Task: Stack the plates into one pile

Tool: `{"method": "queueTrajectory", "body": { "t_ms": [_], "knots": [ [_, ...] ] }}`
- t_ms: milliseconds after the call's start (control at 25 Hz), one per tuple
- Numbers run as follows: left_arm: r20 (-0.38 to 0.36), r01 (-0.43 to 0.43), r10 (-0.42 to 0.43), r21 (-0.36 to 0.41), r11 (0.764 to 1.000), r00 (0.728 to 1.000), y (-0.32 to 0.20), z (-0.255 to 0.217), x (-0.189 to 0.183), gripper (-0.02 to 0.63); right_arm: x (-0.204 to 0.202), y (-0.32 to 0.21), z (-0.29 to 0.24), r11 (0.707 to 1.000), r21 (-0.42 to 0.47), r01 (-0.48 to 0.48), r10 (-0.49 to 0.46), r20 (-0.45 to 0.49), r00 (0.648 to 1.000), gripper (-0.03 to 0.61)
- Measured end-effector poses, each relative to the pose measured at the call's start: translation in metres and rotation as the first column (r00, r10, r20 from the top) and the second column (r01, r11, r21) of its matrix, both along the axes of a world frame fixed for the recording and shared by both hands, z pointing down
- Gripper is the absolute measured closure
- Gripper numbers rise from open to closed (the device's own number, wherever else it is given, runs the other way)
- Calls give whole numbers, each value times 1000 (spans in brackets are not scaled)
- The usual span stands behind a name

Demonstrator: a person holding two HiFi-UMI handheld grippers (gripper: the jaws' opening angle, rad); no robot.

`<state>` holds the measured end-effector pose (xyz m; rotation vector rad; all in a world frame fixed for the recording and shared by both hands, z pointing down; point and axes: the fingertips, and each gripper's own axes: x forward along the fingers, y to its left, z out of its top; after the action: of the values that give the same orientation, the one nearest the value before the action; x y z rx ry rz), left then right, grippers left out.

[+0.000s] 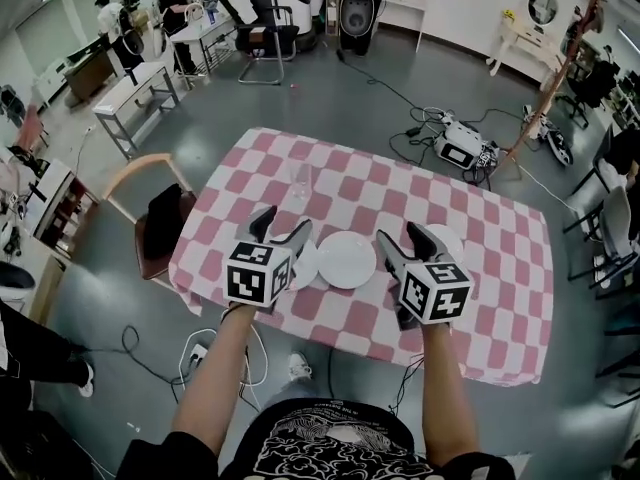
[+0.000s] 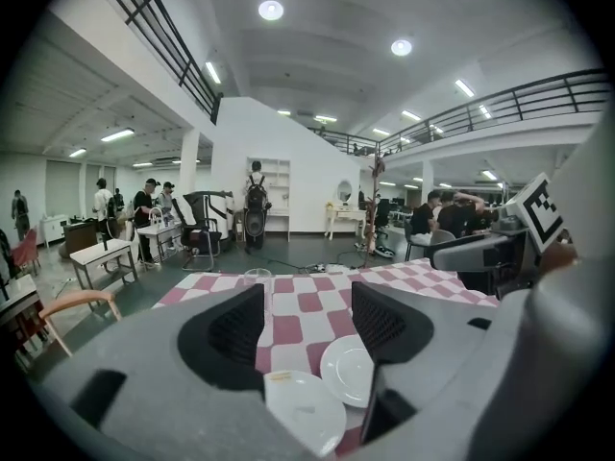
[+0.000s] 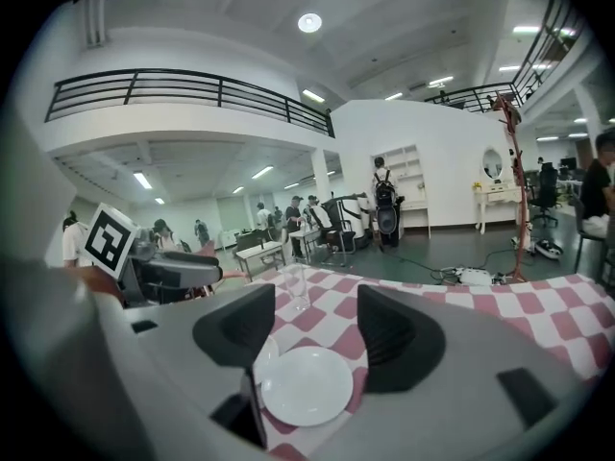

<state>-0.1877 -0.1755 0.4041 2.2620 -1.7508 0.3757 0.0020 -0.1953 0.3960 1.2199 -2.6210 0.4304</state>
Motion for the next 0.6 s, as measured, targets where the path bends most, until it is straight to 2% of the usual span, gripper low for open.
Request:
{"method": "queueTrajectory", "body": {
  "t_ms": [200,600],
  "knots": [
    [-9,-41,41,2,999,999,-34,-2,-26,321,-18,-28,-3,998,-4,-58,58,-8,998,319],
    [-27,-133,133,7,991,991,-68,0,-45,321,-38,-49,-12,990,17,-142,142,-25,989,313]
  ]
}}
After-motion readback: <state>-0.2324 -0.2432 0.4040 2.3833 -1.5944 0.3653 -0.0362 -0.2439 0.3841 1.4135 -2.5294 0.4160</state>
